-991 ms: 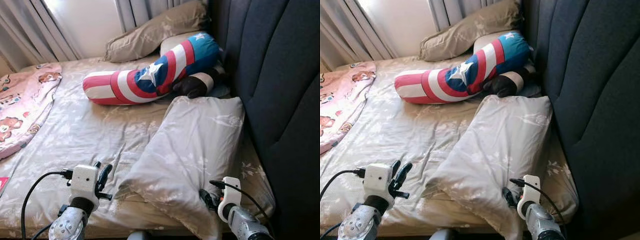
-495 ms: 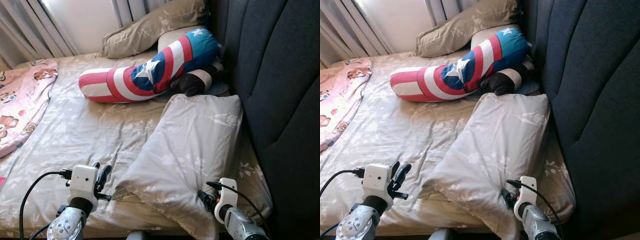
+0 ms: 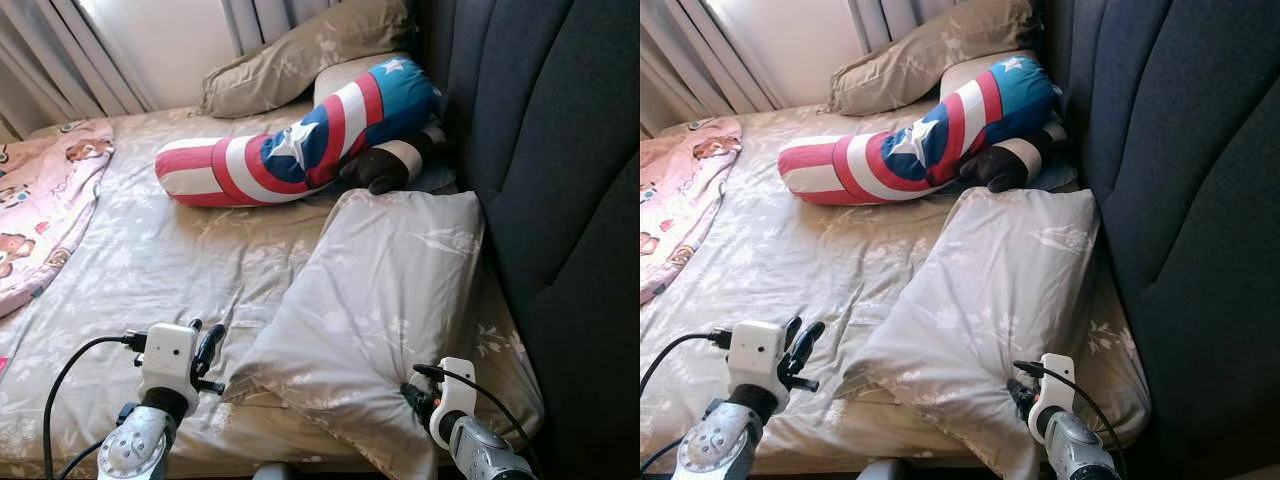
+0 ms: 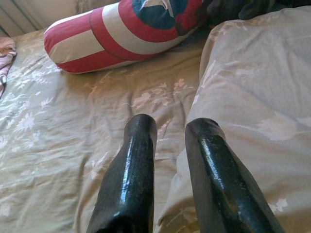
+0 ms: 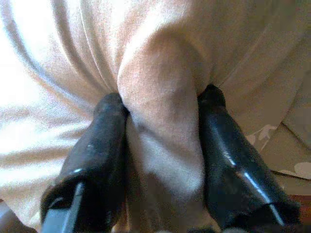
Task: Clean up the room
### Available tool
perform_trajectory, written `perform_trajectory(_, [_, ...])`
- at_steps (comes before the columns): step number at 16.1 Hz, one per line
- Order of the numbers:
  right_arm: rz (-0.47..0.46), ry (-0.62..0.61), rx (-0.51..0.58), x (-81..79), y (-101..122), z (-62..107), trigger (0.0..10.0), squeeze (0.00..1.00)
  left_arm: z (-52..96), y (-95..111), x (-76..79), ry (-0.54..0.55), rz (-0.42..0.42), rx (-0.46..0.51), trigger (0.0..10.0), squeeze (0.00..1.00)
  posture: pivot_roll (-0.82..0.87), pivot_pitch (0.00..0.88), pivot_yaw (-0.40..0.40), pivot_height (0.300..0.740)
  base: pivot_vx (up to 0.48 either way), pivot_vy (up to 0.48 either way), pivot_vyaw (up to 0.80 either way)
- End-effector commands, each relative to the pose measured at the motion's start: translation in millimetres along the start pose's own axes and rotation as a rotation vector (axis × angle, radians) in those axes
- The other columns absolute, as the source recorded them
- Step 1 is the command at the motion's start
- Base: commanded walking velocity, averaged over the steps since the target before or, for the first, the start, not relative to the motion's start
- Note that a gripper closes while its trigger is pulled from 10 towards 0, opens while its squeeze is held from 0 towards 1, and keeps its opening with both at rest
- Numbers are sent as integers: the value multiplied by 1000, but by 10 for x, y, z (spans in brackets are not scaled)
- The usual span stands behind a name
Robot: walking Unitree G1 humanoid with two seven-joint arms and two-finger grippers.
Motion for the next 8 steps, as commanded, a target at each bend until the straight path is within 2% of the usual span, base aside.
perform_trajectory(1, [-25, 8, -112, -75, -346, 21, 0, 0, -17, -31, -41, 17, 1, -8, 10000, 0, 87, 62, 138, 661, 0, 0, 0])
perform_trajectory(4, [-22, -5, -103, -30, -301, 22, 0, 0, -54, -11, -22, 22, 8, 5, 10000, 0, 78, 48, 127, 661, 0, 0, 0])
perform_trajectory(8, [-2, -56, -85, 126, -200, 39, 0, 0, -152, -17, -26, 35, 18, 20, 10000, 0, 54, 6, 112, 661, 0, 0, 0])
Point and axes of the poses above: a point about 5 cm out from each wrist's last joint towards the gripper, its own z axis pointing back from the gripper into the wrist, its own y axis along the axis of the wrist's last joint, x = y × z, the point moved 5 cm from there along -z, pointing out of the wrist towards the gripper, and after that the axes turned 3 degrees about z, right-handed, at the moved point
